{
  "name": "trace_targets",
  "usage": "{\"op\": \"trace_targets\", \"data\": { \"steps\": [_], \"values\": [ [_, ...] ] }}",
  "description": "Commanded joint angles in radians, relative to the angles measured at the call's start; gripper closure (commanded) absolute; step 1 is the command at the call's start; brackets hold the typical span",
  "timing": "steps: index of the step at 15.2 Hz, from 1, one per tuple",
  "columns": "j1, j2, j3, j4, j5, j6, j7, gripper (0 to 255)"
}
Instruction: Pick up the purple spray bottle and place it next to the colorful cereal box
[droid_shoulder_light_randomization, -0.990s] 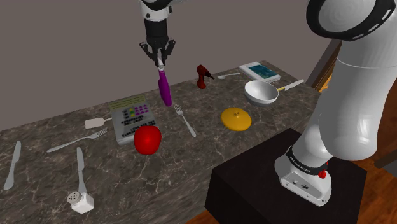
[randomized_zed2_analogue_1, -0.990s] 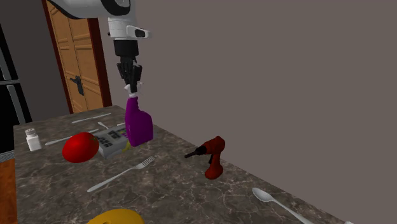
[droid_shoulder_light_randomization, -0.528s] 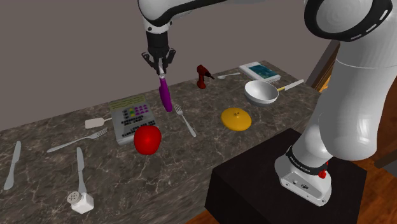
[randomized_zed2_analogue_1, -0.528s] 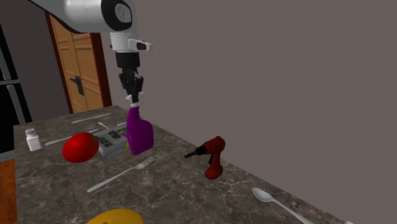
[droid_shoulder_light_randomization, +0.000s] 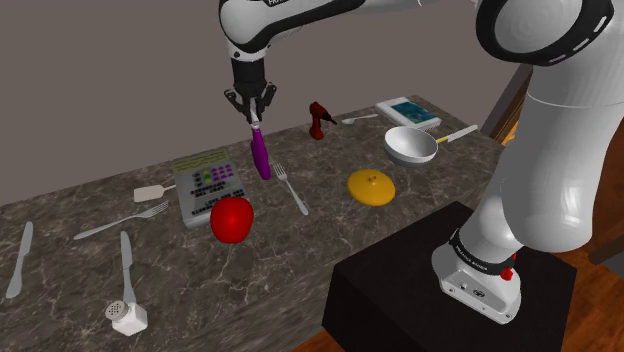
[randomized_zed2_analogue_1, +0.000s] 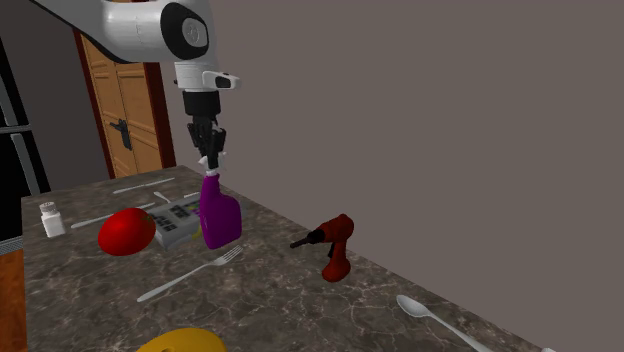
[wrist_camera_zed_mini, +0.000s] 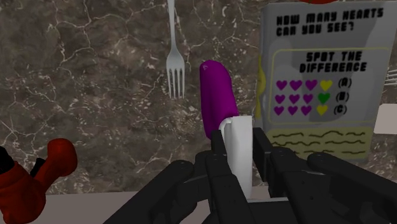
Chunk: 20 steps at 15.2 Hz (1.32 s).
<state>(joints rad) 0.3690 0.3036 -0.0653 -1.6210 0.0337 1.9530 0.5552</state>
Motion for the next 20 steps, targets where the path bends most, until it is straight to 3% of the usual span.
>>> {"op": "trace_targets", "data": {
  "steps": [1,2,3,8,12,20],
  "values": [
    [0.000,0.000,0.000,0.000,0.000,0.000,0.000,255],
    [0.000,0.000,0.000,0.000,0.000,0.000,0.000,255],
    [0.000,0.000,0.000,0.000,0.000,0.000,0.000,0],
    [0.000,0.000,0.000,0.000,0.000,0.000,0.000,0],
    [-0.001,-0.019,-0.001,0.100,-0.002,-0.119,0.002,0],
    [-0.001,-0.019,-0.001,0.100,-0.002,-0.119,0.002,0]
  ]
}}
